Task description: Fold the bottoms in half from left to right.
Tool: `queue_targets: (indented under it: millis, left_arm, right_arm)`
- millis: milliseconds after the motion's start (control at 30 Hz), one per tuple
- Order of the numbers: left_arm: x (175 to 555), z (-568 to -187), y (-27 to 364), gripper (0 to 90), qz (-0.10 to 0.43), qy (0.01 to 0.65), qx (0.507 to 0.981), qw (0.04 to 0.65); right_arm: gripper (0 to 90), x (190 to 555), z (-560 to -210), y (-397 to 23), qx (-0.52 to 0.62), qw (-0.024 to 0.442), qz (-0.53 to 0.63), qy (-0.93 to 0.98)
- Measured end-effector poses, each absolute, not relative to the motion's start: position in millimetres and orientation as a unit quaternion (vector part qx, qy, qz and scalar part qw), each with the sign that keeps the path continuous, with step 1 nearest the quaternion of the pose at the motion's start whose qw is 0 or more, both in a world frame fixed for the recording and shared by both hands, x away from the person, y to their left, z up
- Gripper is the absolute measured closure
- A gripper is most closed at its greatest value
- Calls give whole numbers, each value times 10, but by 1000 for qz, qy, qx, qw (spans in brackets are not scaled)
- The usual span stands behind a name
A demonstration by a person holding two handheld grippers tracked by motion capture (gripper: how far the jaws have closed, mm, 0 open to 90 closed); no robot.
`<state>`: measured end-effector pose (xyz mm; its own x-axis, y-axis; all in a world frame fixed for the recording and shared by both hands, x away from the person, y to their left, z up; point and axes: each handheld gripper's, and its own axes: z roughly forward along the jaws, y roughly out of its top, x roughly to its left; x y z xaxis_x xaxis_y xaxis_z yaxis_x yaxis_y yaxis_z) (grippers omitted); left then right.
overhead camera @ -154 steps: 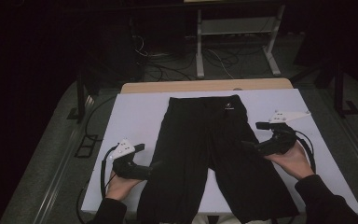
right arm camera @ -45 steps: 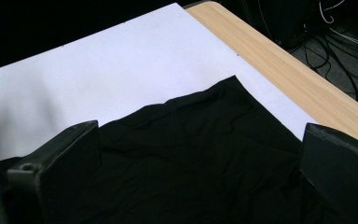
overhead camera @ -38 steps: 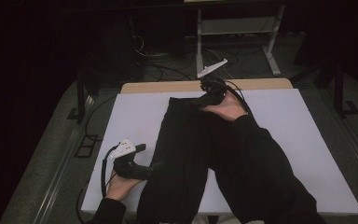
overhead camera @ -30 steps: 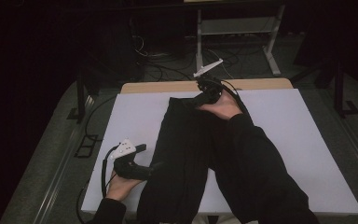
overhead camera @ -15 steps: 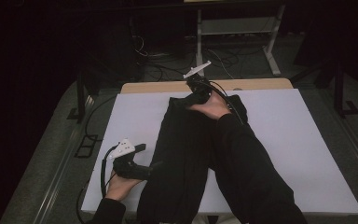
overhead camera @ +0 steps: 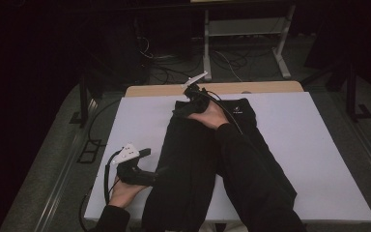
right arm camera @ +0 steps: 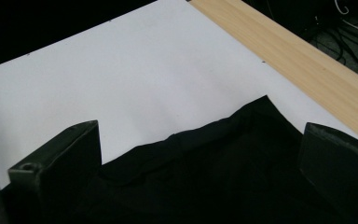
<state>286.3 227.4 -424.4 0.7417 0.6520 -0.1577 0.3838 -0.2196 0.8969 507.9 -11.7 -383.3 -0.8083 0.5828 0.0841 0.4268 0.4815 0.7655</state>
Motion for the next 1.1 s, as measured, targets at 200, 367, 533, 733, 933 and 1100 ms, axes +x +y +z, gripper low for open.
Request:
queue_targets:
  millis: [200,367,533,733,933,1100]
  left_arm:
    - [2866,-4242,2281,0,128,337,770,527]
    - [2874,-4244,2292,0,129,338,770,525]
    - [2875,-4242,2297,0,129,338,769,527]
    - [2875,-4242,2295,0,130,338,769,527]
    - [2880,-4241,2297,0,130,338,769,526]
    - [2878,-4241,2301,0,130,339,768,527]
  right_arm:
    - [0,5122,-3945,-35,306,87,419,851]
    - [0,5158,-4048,14,313,86,416,850]
    - [0,5184,-4127,66,322,89,418,845]
    - [32,5202,-4198,139,338,94,418,838]
    - [76,5235,-4227,174,352,99,426,828]
    - [136,5256,-4251,211,367,104,428,819]
